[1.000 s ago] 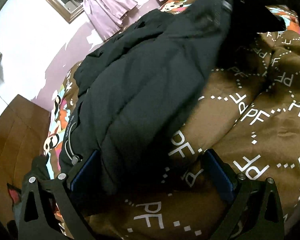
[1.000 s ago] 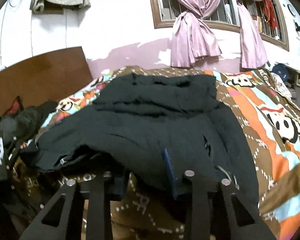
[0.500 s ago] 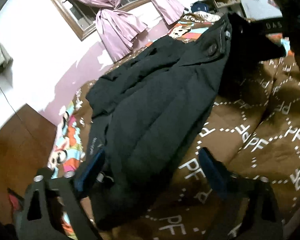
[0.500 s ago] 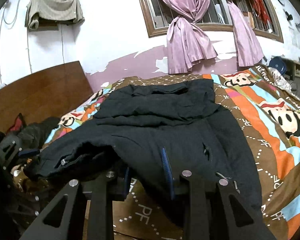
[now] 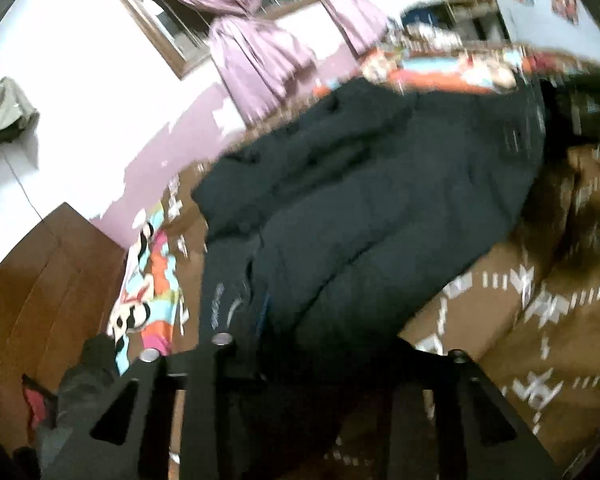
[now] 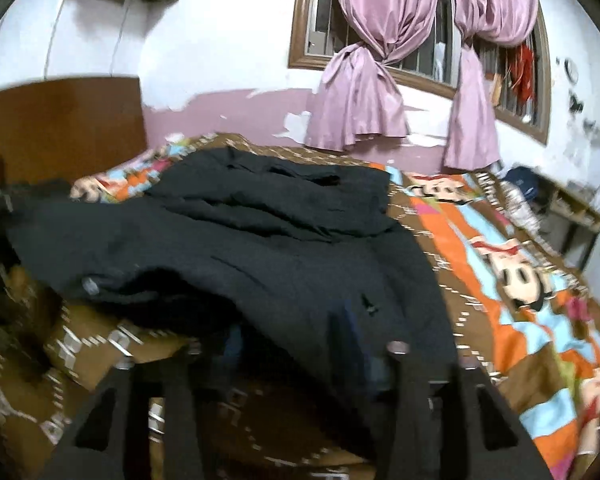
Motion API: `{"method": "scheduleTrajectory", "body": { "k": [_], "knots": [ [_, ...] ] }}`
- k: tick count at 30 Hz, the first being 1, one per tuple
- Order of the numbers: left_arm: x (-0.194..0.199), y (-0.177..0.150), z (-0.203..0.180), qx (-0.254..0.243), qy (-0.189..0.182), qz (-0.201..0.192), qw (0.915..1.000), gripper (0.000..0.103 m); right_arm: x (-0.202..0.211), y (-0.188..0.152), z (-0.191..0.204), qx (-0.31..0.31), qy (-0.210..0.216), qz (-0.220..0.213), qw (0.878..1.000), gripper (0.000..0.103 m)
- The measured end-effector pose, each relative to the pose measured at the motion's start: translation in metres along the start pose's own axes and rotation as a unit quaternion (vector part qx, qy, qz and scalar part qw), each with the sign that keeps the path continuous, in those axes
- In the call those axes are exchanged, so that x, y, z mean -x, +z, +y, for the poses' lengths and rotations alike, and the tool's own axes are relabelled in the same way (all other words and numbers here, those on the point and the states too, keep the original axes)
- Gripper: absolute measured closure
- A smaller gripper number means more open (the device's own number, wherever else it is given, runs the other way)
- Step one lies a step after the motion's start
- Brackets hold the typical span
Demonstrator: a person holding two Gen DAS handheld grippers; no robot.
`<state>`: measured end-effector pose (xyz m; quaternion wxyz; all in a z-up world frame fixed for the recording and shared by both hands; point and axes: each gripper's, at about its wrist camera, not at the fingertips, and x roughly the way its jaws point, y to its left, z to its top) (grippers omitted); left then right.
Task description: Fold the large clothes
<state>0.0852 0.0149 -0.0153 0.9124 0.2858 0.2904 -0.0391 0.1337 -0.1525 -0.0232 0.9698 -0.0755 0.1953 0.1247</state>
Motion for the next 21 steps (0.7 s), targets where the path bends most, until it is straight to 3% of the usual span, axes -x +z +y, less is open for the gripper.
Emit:
{"method": "scheduleTrajectory", "body": {
  "k": [3, 5, 10, 13, 16, 21],
  "knots": [
    [0.004, 0.02, 0.02, 0.042, -0.016, -0.019, 0.9988, 0.081, -0.003, -0.009, 0.005, 0.017, -0.008, 0.017, 1.0, 0.029],
    [0.002, 0.032, 0.031, 0.064, -0.029, -0.021, 0.9973, 0.082, -0.006, -0.016, 0.013, 0.035, -0.009, 0.035, 0.999, 0.026],
    [0.003, 0.049, 0.047, 0.104, -0.057, -0.018, 0.9927, 0.082, -0.032, -0.036, 0.031, 0.094, -0.057, 0.107, 0.988, 0.026],
    [0.008, 0.051, 0.045, 0.119, -0.067, -0.014, 0.9905, 0.082, -0.031, -0.039, 0.024, 0.079, -0.07, 0.098, 0.989, 0.028],
    [0.008, 0.051, 0.047, 0.129, -0.073, -0.009, 0.9889, 0.082, -0.02, -0.034, 0.014, 0.051, -0.069, 0.068, 0.994, 0.041],
    [0.009, 0.051, 0.049, 0.143, -0.078, -0.007, 0.9867, 0.082, -0.011, -0.028, 0.018, 0.056, -0.053, 0.038, 0.996, 0.073]
  ]
}}
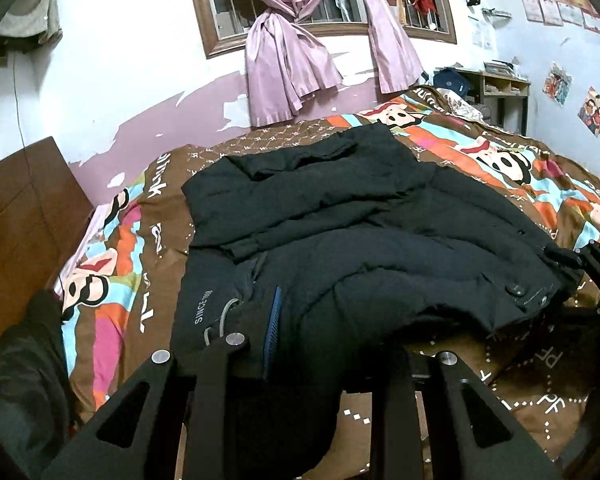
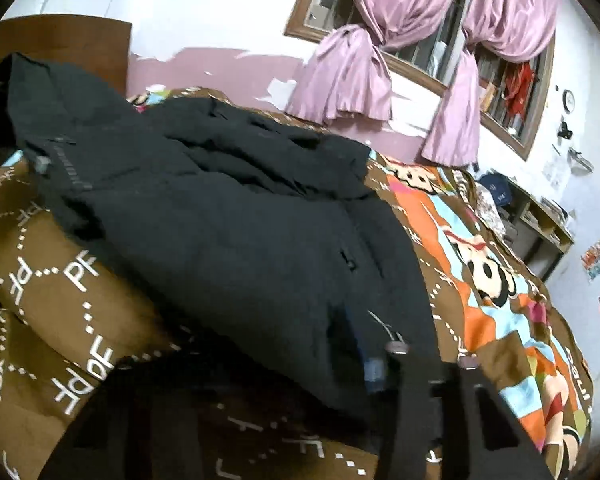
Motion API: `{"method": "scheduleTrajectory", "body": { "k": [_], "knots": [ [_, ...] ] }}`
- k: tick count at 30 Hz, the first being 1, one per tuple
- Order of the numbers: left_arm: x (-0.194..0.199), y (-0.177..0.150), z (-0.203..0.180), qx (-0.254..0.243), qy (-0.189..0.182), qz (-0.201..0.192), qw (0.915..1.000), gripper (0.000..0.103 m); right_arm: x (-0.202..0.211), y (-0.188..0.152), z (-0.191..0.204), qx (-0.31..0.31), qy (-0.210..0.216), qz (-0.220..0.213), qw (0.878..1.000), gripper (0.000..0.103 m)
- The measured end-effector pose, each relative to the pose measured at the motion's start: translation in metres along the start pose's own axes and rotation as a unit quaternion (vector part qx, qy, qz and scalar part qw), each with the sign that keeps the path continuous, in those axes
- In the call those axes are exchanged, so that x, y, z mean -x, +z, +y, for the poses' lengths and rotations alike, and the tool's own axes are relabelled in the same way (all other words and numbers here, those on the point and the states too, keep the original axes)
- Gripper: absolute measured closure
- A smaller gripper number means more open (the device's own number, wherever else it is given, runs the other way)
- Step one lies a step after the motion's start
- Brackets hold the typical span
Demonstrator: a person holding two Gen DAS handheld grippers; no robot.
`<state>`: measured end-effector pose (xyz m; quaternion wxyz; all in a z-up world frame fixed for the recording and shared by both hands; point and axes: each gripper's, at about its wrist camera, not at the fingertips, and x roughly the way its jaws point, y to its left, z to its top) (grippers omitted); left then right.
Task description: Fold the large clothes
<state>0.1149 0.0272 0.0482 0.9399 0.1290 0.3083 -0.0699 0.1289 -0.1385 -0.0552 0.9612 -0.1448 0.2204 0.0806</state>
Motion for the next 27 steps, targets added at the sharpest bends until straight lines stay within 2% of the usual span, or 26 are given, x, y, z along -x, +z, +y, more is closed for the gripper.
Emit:
{"method": "scheduleTrajectory", "body": {
  "k": [10, 17, 23, 27],
  "knots": [
    [-0.004, -0.008, 0.001, 0.007, -0.001, 0.017, 0.9998, 0.082, 0.008, 0.005, -0.007, -0.019, 0.01, -0.022, 1.0, 0.082],
    [-0.004, -0.013, 0.002, 0.017, -0.003, 0.033, 0.9993, 0.084, 0.029, 0.017, -0.018, -0.053, 0.023, -0.077, 0.995, 0.089],
    [0.026, -0.008, 0.012, 0.044, -0.01, -0.011, 0.9989, 0.093, 0.069, 0.052, -0.039, -0.102, 0.036, -0.131, 0.985, 0.091],
    [0.052, 0.006, 0.025, 0.062, -0.025, -0.039, 0.997, 0.094, 0.104, 0.077, -0.046, -0.097, 0.037, -0.172, 0.98, 0.093]
  ]
}}
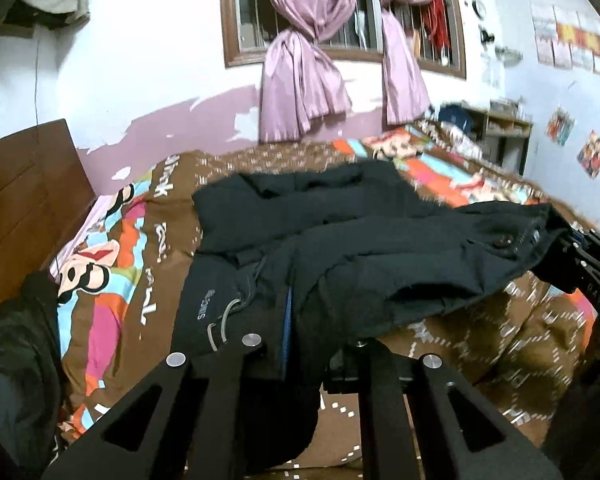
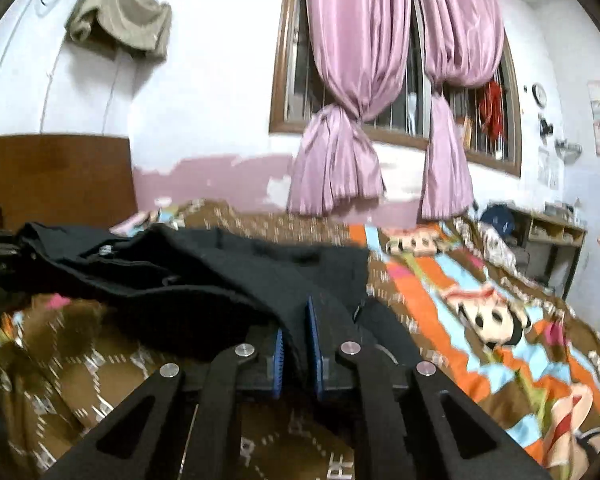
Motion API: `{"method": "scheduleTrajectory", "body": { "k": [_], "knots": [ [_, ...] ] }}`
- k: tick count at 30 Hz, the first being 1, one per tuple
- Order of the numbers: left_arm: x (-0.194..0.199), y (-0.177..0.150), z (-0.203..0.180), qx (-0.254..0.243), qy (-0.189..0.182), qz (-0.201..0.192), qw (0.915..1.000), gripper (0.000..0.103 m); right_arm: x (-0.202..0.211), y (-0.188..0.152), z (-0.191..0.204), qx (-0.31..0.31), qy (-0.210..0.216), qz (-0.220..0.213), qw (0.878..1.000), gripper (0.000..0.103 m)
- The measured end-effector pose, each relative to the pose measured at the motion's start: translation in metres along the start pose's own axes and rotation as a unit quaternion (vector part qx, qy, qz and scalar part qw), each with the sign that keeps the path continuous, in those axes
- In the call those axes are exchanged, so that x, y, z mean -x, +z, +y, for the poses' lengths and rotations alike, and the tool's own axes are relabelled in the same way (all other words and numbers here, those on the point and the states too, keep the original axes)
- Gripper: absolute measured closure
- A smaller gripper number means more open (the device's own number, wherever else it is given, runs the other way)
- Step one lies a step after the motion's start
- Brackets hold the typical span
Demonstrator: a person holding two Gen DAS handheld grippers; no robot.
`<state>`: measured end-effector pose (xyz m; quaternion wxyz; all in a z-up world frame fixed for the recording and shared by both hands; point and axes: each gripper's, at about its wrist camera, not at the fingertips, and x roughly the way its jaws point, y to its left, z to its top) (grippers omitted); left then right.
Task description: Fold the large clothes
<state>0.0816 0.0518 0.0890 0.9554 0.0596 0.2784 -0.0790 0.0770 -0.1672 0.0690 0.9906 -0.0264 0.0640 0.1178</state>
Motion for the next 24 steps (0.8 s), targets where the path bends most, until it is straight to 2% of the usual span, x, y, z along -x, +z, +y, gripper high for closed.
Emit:
{"method": "scheduleTrajectory", "body": {
  "k": [2, 6, 12, 16, 24],
  "knots": [
    [0.016, 0.012, 0.003, -0.005, -0.003, -0.018, 0.9998, 0.094, 0.02, 0.017, 0.001, 0.01, 0.006, -0.026, 1.0, 0.094],
    [0.052, 0.03, 0.007, -0.027, -0.009, -0.059, 0.9979, 0.094, 0.05, 0.037, 0.003, 0.024, 0.025, -0.052, 0.998, 0.096],
    [0.096, 0.04, 0.012, -0.041, -0.029, -0.07, 0.9963, 0.096, 0.087, 0.056, 0.007, 0.032, 0.053, -0.071, 0.996, 0.098],
    [0.113, 0.041, 0.008, -0.064, -0.029, -0.077, 0.9946, 0.096, 0.079, 0.068, 0.008, 0.033, 0.056, -0.069, 0.995, 0.098],
    [0.084, 0.066, 0.021, -0.032, -0.041, -0.057, 0.997, 0.096, 0.033, 0.086, 0.01, 0.053, 0.038, -0.079, 0.995, 0.098]
  ]
}}
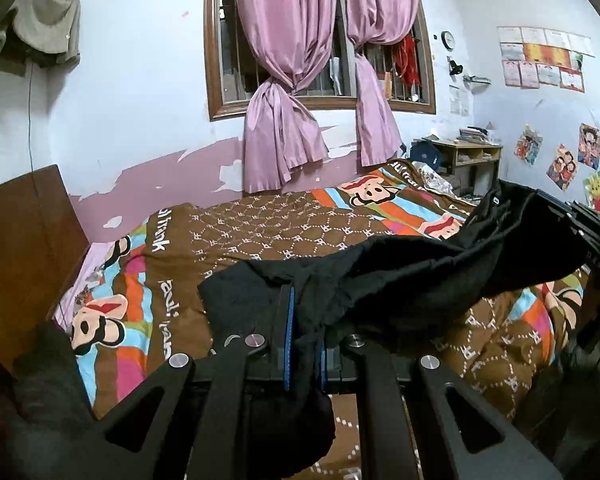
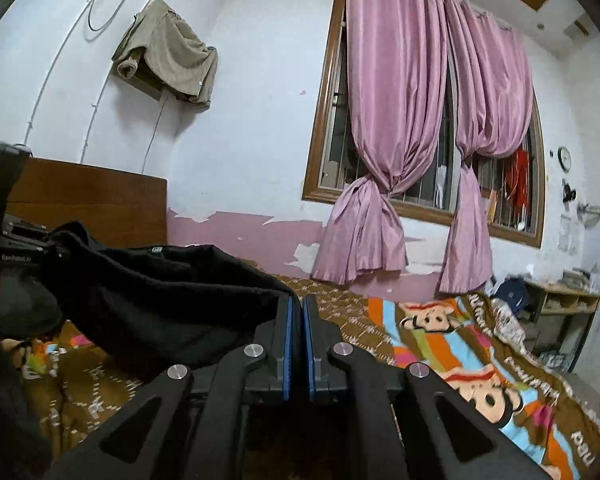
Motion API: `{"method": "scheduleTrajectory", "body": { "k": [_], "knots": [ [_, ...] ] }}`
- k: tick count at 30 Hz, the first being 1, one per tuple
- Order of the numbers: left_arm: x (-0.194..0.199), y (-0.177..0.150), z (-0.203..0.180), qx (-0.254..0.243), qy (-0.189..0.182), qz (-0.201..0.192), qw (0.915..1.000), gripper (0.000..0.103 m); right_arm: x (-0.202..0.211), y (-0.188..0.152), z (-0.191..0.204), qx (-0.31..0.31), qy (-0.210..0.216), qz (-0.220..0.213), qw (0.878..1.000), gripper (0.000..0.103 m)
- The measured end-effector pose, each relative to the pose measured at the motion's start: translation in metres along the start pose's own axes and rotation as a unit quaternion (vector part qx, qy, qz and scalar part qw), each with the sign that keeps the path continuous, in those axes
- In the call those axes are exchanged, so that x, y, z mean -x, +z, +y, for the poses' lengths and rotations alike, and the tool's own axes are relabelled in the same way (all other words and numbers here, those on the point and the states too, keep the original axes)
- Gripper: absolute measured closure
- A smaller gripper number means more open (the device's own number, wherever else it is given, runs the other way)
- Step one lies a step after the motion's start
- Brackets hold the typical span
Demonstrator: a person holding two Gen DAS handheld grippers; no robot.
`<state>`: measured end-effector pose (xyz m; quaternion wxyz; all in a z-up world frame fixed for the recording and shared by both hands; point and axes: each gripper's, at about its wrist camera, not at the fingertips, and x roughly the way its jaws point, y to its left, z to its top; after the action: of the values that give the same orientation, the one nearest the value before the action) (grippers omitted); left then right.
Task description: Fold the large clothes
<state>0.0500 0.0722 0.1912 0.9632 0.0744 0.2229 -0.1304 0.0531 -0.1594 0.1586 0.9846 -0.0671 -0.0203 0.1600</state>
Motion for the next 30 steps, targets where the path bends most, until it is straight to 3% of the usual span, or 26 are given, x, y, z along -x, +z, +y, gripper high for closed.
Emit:
{"method": "scheduleTrajectory", "body": {
  "k": [7, 12, 16, 22, 28, 30],
  "knots": [
    [-0.045, 0.037, 0.016, -0.021, 0.012, 0.007, 0.9997, 0.096, -0.058, 0.008, -0.016, 0.003, -0.015, 0.002, 1.0, 0.098],
    [-0.09, 0.055, 0.026, -0.05, 0.015, 0.056, 0.9971, 0.096, -0.104, 0.014, -0.031, 0.009, -0.018, 0.01, 1.0, 0.1],
    [-0.122, 0.066, 0.036, -0.045, 0.009, 0.099, 0.994, 0.096, -0.139, 0.013, -0.046, 0.0, -0.006, 0.014, 1.0, 0.1],
    [-0.174, 0.068, 0.046, -0.042, 0.023, 0.122, 0.9914, 0.096, -0.186, -0.001, -0.051, 0.004, -0.003, 0.023, 1.0, 0.1],
    [-0.242, 0.053, 0.074, 0.001, 0.039, 0.131, 0.9907, 0.096, -0.244, -0.026, -0.059, 0.001, 0.013, 0.062, 0.998, 0.1],
    [-0.268, 0.047, 0.086, 0.011, 0.052, 0.138, 0.989, 0.096, -0.263, -0.043, -0.061, -0.004, 0.018, 0.093, 0.995, 0.091]
  ]
}}
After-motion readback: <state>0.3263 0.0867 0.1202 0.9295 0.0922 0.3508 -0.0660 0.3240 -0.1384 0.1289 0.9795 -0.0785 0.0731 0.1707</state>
